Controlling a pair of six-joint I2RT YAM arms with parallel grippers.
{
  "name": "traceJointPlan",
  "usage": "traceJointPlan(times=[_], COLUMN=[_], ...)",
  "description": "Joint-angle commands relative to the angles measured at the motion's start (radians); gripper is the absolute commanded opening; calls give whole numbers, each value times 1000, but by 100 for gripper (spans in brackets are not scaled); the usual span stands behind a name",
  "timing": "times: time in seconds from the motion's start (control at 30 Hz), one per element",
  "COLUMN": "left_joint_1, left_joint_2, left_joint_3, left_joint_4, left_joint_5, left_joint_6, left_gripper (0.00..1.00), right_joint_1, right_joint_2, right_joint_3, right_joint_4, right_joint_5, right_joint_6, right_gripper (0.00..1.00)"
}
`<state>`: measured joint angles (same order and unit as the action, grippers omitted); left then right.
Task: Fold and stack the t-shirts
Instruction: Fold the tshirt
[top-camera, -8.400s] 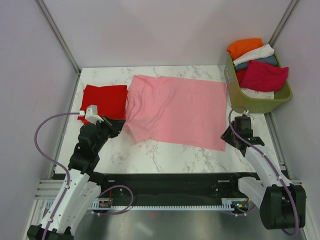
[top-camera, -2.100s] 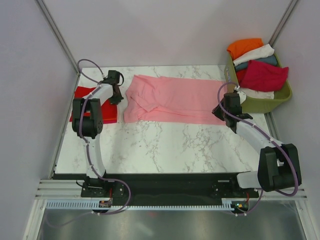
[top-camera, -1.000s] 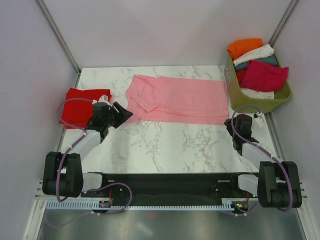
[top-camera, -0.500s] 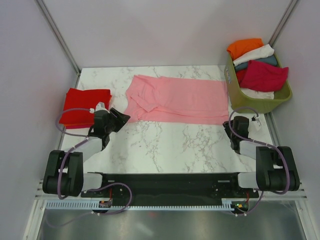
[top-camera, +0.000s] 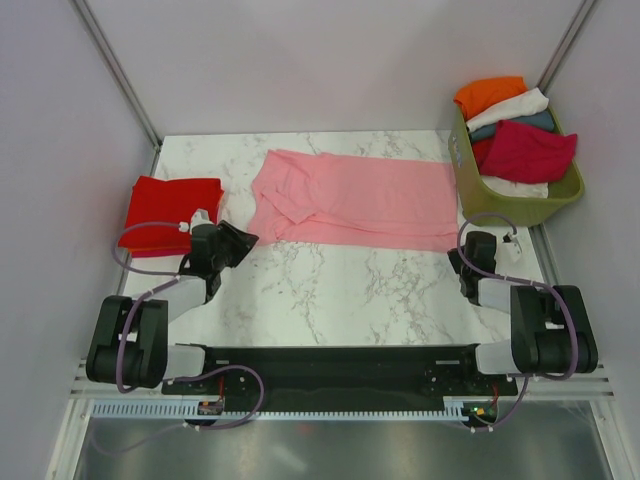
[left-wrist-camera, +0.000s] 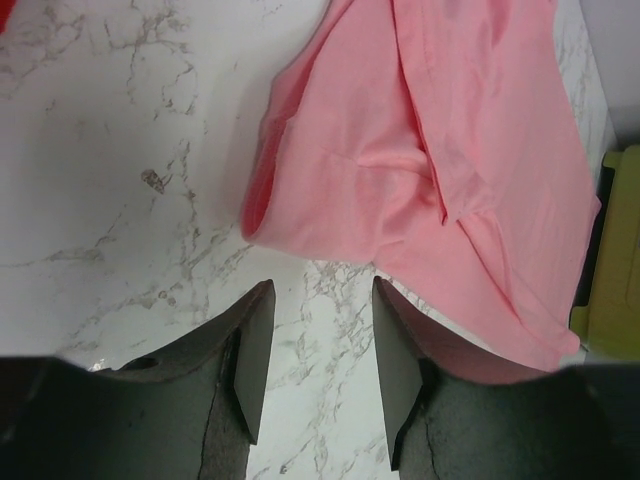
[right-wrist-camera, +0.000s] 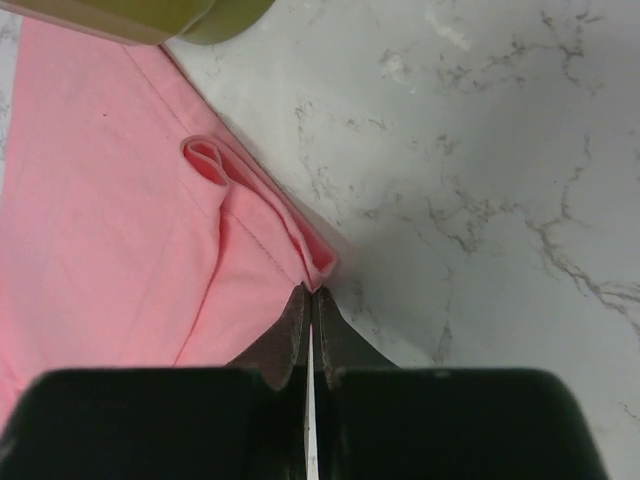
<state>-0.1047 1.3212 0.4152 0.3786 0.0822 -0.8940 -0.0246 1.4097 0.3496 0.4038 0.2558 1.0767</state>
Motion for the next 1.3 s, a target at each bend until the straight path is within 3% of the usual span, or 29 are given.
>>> traceJointPlan(times=[0.0, 0.17, 0.63, 0.9, 0.93, 1.0, 1.07, 1.27], left_joint_1=[-9, -30, -52, -52, -50, -52, -52, -46], left_joint_2=[-31, -37, 160, 236, 246, 259, 266, 127], left_joint_3=[-18, -9, 54, 111, 117, 134, 140, 111], left_joint_4=[30, -18, 65, 94, 103, 106, 106, 7], left_joint_5=[-62, -139, -125, -151, -150, -139, -140, -254], left_joint_6=[-31, -29, -74, -17, -11, 3, 7, 15], left_gripper=[50, 50, 51, 43, 42, 27, 4, 2], right_joint_1=[-3, -3, -3, -3, -3, -3, -3, -3], right_joint_2=[-72, -143, -172, -204, -206, -215, -222, -270], right_joint_3=[-17, -32, -44, -54, -54, -57, -57, -41], right_joint_4=[-40, -66, -71, -76, -79, -82, -88, -151], right_joint_5=[51, 71, 62, 54, 56, 62, 60, 88], right_joint_6=[-8, -11, -18, -24, -26, -26, -29, -46], right_gripper=[0, 0, 0, 0, 0, 0, 0, 0])
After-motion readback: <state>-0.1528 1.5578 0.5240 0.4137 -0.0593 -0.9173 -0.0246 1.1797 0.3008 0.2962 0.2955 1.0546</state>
